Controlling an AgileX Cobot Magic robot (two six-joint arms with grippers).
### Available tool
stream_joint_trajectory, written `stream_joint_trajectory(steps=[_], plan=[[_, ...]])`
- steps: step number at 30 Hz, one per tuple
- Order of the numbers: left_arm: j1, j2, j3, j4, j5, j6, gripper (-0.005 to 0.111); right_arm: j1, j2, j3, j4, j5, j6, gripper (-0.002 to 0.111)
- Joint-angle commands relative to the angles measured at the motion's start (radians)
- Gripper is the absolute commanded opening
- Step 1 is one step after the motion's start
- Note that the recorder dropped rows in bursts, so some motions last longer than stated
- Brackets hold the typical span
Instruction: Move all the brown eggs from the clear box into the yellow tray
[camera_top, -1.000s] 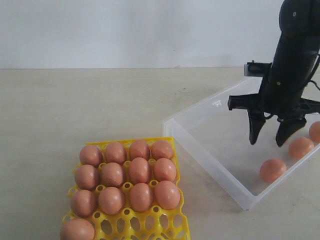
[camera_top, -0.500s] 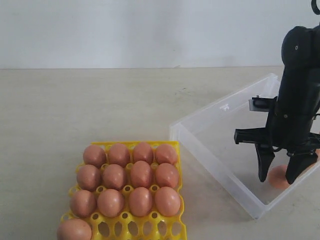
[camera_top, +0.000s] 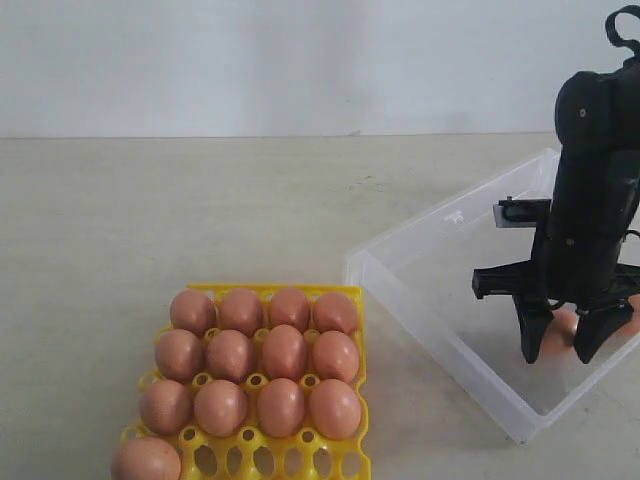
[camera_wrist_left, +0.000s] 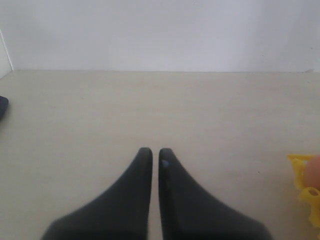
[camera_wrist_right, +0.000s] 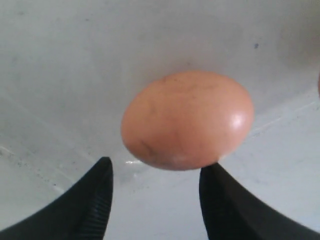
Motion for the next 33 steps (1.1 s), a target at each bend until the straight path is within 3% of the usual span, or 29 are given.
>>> stream_joint_trajectory(steps=[1,5,9,13,19,23,33], plan=[[0.003,-0.002,-0.001,-0.005,-0.004,0.007,0.004,-0.001,-0.004,-0.016,0.057,0.087,-0.142,0.045],[0.003,-0.002,-0.001,-0.005,-0.004,0.007,0.004,-0.001,-0.004,-0.080,0.073,0.087,-0.170,0.045],[0.003,-0.002,-0.001,-0.005,-0.004,0.007,0.004,-0.001,-0.004,-0.124,0.040,0.087,-0.003,0.045],[0.003,-0.002,-0.001,-0.005,-0.004,0.007,0.004,-0.001,-0.004,-0.126,0.040,0.087,0.011,0.045],[0.003,-0.002,-0.001,-0.005,-0.004,0.007,0.004,-0.001,-0.004,-0.132,0.029,0.087,-0.200,0.045],[0.003,-0.002,-0.001,-0.005,-0.004,0.007,0.004,-0.001,-0.004,-0.132,0.027,0.087,-0.208,0.044],[0.003,-0.002,-0.001,-0.005,-0.004,0.007,0.004,-0.001,-0.004,-0.132,-0.320,0.087,0.052,0.044]])
